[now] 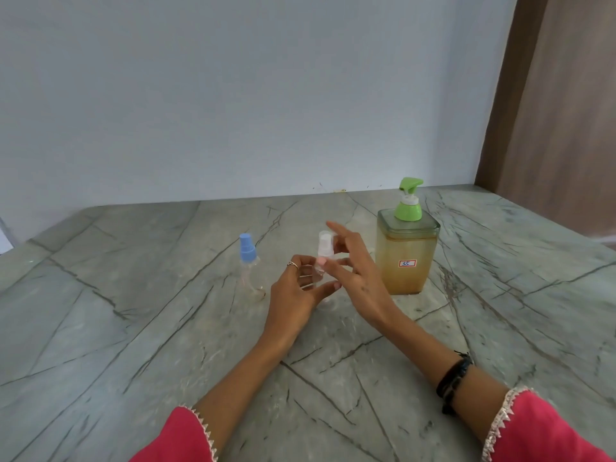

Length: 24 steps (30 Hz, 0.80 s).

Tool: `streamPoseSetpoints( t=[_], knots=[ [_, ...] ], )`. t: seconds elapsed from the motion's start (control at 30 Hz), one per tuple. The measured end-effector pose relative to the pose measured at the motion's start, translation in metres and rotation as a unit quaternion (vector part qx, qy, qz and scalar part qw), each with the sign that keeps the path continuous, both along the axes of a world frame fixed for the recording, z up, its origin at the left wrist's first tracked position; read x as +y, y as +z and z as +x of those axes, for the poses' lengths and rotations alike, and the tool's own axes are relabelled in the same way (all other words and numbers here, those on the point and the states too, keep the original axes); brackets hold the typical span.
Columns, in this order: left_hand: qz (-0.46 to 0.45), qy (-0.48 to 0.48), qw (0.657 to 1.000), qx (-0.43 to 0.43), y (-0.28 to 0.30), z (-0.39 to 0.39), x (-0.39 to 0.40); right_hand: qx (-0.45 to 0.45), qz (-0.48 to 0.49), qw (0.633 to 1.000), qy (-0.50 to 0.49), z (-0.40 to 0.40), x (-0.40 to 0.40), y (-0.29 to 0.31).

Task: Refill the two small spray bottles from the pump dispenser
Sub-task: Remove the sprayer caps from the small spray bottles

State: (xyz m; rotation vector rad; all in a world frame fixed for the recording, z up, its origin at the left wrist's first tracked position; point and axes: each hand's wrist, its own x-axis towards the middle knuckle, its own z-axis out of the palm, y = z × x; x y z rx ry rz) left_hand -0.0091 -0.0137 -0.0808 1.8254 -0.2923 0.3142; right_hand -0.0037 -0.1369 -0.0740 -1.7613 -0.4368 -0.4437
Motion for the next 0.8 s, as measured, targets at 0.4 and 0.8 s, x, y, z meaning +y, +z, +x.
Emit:
streamPoseSetpoints(
  t=[0.4, 0.8],
  knots=[
    [-0.022, -0.008, 0.999, 0.021, 0.000, 0.001, 0.000, -0.004, 0.088, 0.995, 0.039, 0.001, -0.009, 0.004],
    [-0.019, -0.008, 1.000, 0.023, 0.001, 0.002, -0.002, -0.004, 0.079, 0.996, 0.049, 0.005, -0.010, 0.001]
  ],
)
